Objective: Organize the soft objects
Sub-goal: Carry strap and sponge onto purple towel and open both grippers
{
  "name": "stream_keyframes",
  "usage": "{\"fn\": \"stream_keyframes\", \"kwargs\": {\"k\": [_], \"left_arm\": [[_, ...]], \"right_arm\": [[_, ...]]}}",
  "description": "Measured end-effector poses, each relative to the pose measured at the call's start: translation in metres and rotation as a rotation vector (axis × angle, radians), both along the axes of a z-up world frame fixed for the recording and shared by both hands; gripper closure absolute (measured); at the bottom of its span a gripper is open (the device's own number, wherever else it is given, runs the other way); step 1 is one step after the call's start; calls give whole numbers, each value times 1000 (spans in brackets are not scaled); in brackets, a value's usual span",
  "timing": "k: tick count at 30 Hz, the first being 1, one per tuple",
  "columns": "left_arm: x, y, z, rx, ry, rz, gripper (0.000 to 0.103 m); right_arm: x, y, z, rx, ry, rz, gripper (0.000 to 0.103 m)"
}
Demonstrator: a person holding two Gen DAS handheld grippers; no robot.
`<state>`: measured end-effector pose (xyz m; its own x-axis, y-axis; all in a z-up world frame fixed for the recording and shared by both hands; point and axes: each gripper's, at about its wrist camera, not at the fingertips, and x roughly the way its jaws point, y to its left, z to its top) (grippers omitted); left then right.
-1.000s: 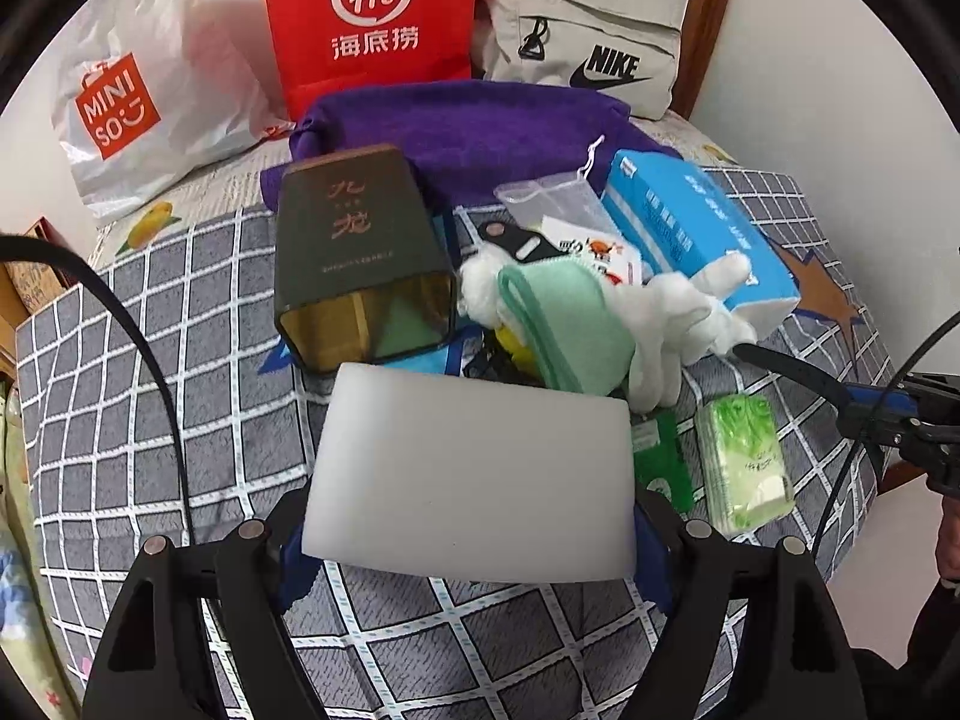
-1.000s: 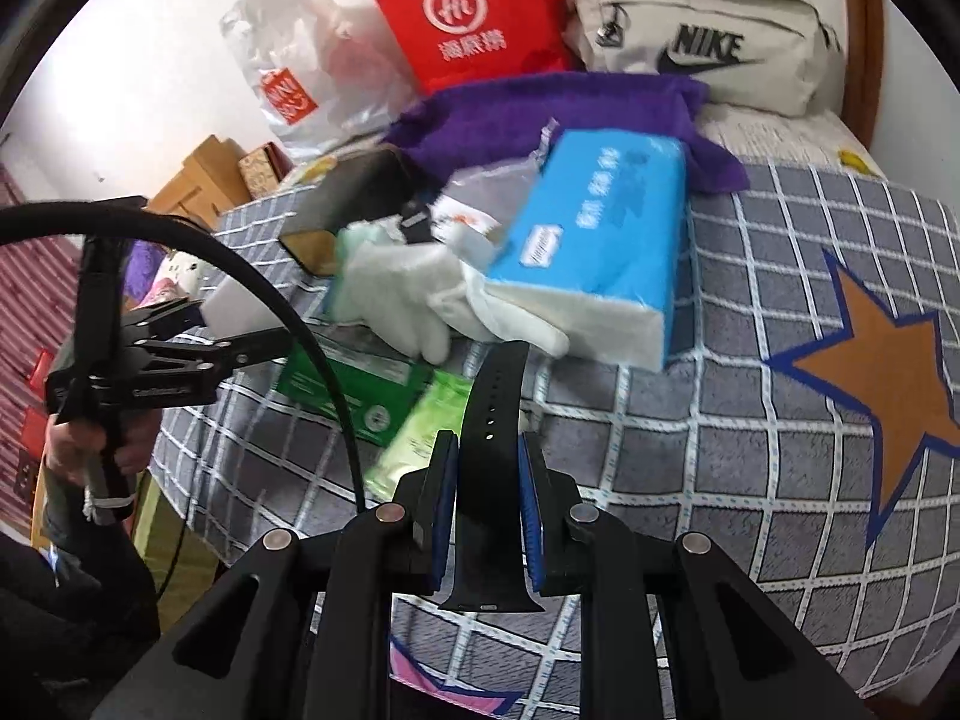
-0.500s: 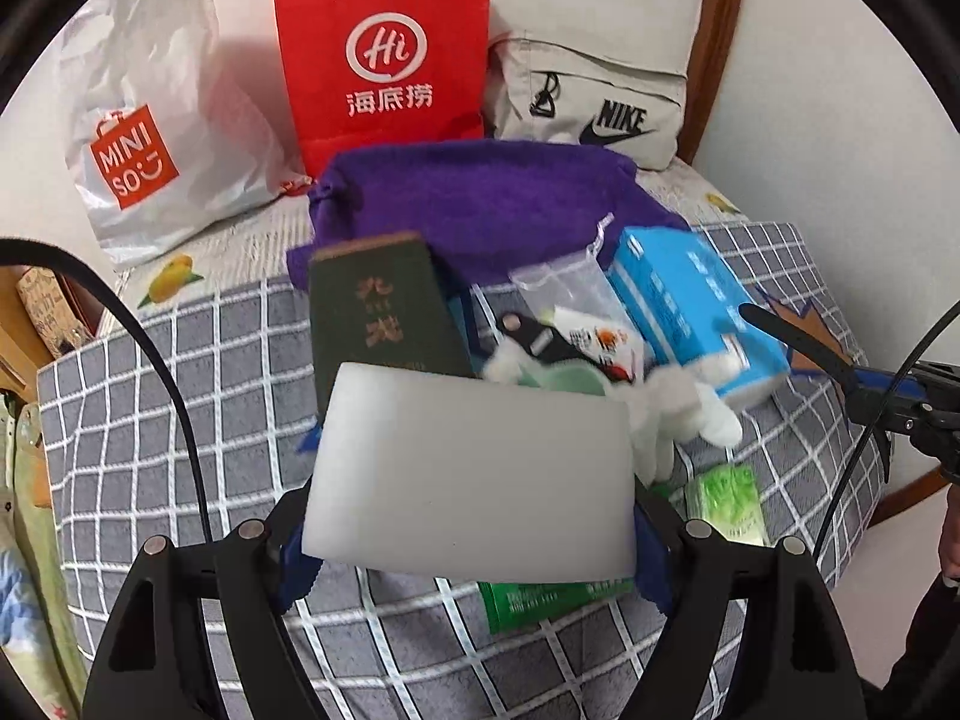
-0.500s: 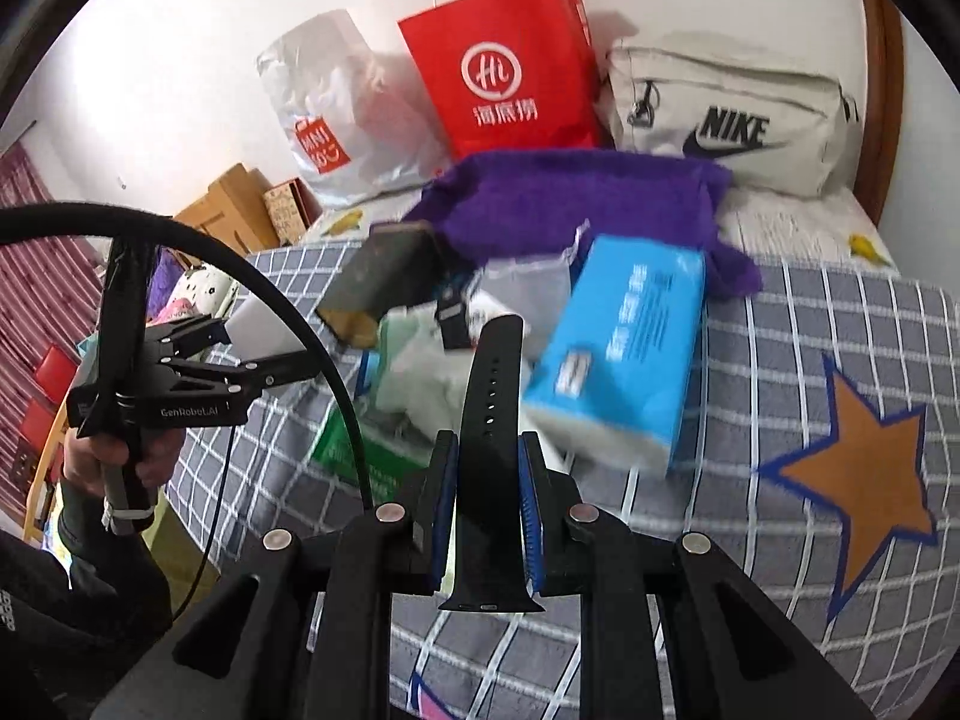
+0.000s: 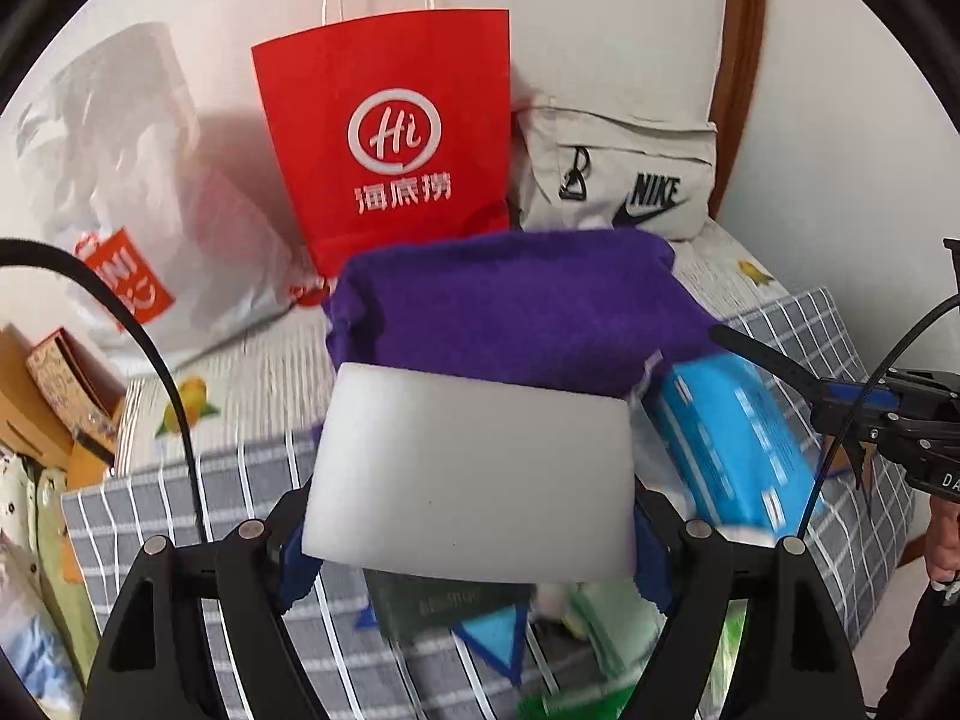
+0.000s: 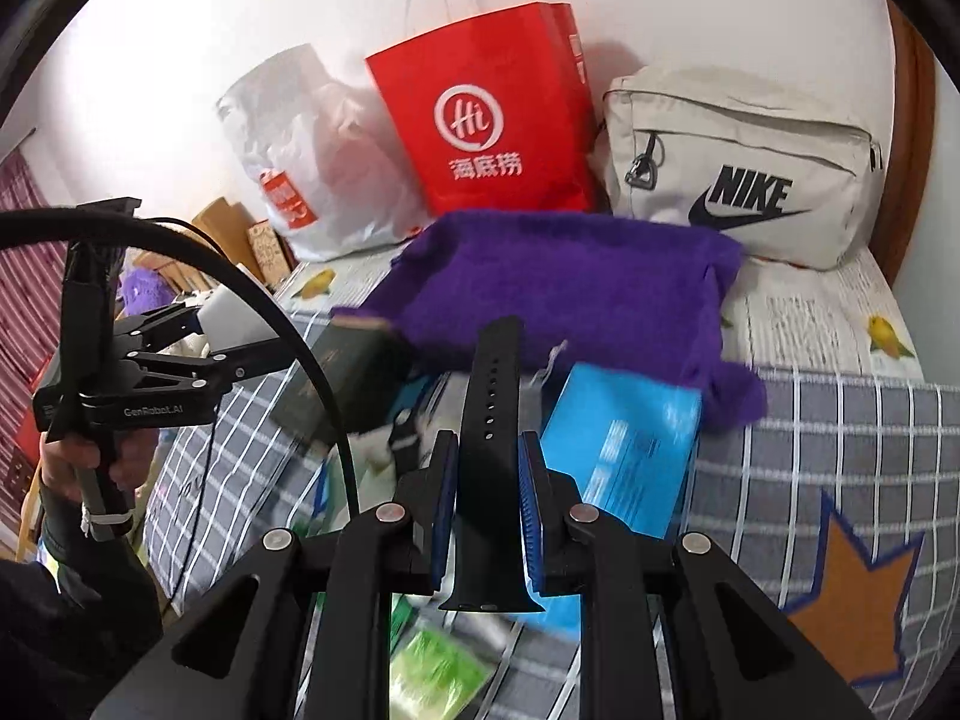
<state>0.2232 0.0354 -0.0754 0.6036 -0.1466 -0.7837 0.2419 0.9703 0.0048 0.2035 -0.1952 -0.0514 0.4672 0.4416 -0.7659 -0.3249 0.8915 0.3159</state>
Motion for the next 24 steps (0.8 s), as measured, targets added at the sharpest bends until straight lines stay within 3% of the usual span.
{"fn": "stream_keyframes", "kwargs": {"k": [9,17,24], "left_arm": [[73,-10,-10,8,25,-7,22],[143,-12,-33,37,73,0,22],[191,-10,-62,41,139,25,22]], "right_arm": [[77,-12,-13,-44,-11,-56,83],[155,-28,-52,-78,38,-85,83],[197,-23,-86,-128,88,-94,83]]}}
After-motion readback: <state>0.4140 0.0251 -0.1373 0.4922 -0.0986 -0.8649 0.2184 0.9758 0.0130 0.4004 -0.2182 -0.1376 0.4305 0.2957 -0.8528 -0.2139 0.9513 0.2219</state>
